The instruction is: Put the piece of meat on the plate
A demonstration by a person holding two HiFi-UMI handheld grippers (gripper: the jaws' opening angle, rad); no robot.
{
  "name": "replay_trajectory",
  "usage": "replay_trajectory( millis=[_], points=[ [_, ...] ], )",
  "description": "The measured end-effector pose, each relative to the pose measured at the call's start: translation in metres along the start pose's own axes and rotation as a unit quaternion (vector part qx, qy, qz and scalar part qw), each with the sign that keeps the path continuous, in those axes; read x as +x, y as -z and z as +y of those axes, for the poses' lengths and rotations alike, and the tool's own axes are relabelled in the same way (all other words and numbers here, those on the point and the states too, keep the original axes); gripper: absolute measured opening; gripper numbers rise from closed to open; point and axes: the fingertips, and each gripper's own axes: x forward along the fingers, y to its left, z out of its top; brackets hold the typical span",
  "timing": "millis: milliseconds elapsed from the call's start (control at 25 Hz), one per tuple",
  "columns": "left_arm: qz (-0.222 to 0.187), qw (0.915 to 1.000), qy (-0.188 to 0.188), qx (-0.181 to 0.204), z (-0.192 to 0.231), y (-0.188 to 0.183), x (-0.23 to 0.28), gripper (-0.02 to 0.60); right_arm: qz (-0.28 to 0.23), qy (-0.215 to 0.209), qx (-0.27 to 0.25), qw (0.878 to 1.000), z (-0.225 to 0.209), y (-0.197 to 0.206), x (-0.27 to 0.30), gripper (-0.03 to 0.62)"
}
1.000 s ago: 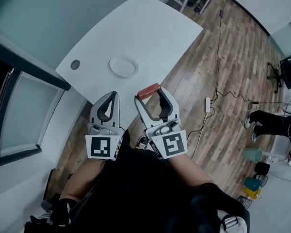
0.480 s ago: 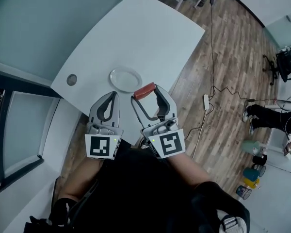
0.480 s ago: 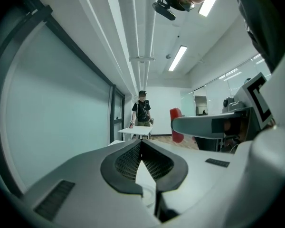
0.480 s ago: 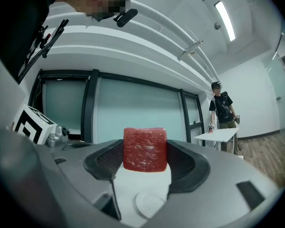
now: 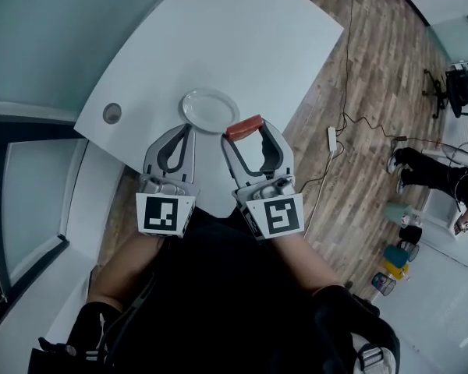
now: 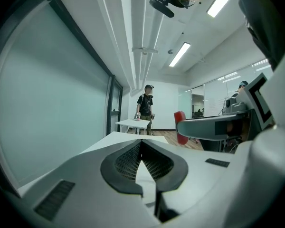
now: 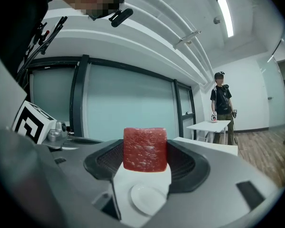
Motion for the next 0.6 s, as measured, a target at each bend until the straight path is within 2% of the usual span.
replay_trajectory(
  millis=[120,360,600],
  points=[
    [0.009,0.9999,-0.005,-0.002,0.001,0.006,0.003,-0.011,0.013,0.000,0.003,1.000,-0.002,0.008,0.000,0.285],
    [0.032,0.9991,-0.024,-0.011,-0.004,0.024,0.017,-0.011,0.059,-0.032,-0.001,0.998,-0.008,0.040,0.008,0.285],
    [0.061,0.9969,-0.047,-0.014,0.005,0.049,0.025,-0.011,0.076,-0.057,0.010,0.995,-0.011,0.067,0.026,0.285]
  ],
)
